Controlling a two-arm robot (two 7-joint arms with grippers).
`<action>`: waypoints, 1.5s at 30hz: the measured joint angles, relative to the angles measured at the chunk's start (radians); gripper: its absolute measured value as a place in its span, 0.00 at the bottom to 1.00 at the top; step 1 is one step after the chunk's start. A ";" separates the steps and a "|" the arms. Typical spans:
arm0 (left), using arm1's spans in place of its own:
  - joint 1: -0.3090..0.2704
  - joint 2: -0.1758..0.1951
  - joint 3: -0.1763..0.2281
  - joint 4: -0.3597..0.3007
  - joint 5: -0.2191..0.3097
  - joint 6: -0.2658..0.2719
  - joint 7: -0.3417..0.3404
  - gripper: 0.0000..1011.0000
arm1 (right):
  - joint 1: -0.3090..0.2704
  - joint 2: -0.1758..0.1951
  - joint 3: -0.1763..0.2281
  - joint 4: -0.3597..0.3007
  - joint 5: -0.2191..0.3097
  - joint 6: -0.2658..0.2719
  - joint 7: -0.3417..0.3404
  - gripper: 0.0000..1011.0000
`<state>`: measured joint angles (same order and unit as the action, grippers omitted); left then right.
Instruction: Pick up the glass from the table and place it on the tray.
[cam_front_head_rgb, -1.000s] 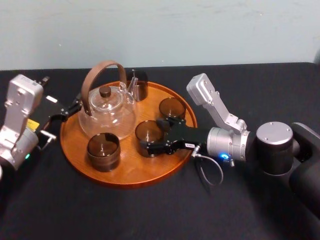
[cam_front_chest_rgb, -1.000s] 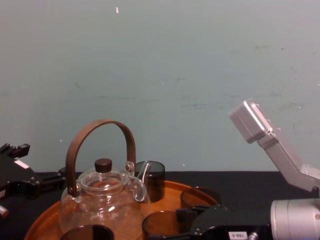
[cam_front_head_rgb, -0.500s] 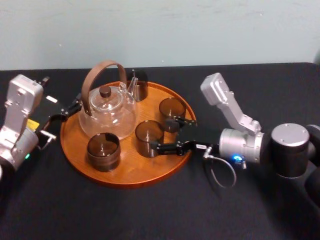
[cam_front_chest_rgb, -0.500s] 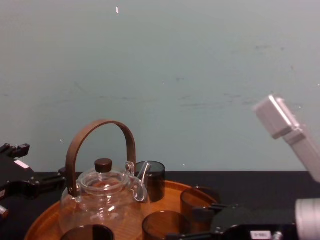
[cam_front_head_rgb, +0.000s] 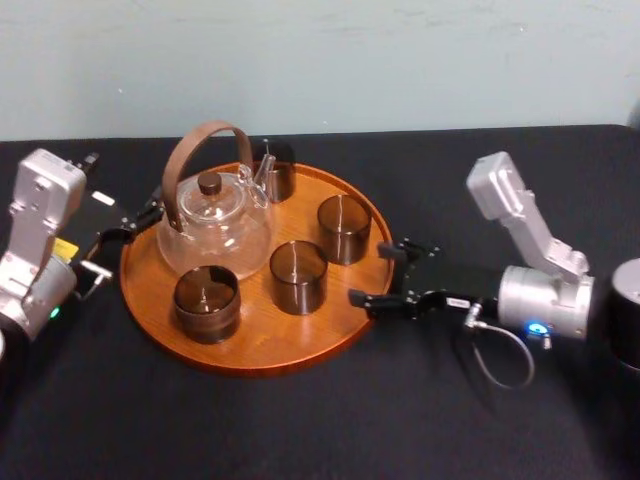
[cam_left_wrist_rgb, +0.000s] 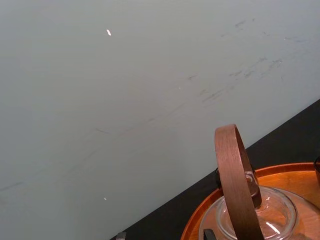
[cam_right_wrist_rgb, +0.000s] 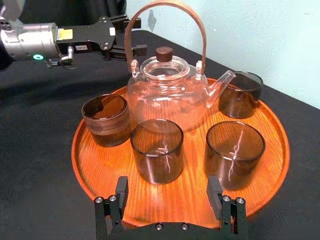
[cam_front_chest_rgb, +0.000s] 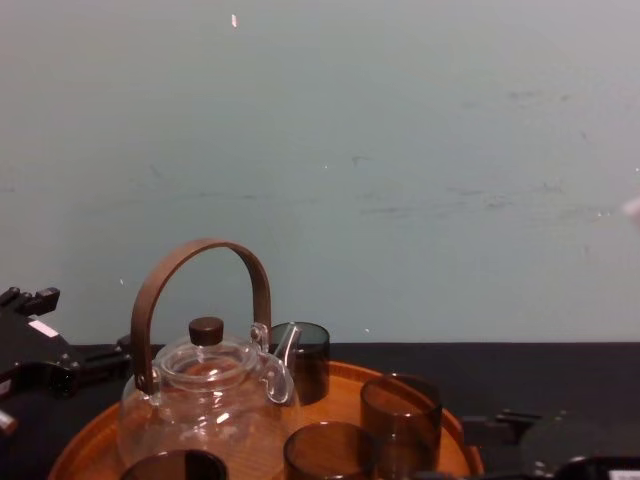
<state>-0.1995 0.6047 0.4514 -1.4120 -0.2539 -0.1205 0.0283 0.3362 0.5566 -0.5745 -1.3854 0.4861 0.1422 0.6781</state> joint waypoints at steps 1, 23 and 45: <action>0.000 0.000 0.000 0.000 0.000 0.000 0.000 0.99 | -0.008 0.014 0.006 -0.009 0.008 -0.006 0.006 0.99; 0.000 0.000 0.000 0.000 0.000 0.000 0.000 0.99 | -0.093 0.043 0.163 -0.018 0.120 -0.133 -0.095 0.99; 0.000 0.000 0.000 0.000 0.000 0.000 0.000 0.99 | -0.067 -0.144 0.244 0.126 -0.018 -0.274 -0.375 0.99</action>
<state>-0.1995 0.6047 0.4514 -1.4120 -0.2540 -0.1205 0.0283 0.2689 0.4125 -0.3309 -1.2594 0.4676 -0.1316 0.3034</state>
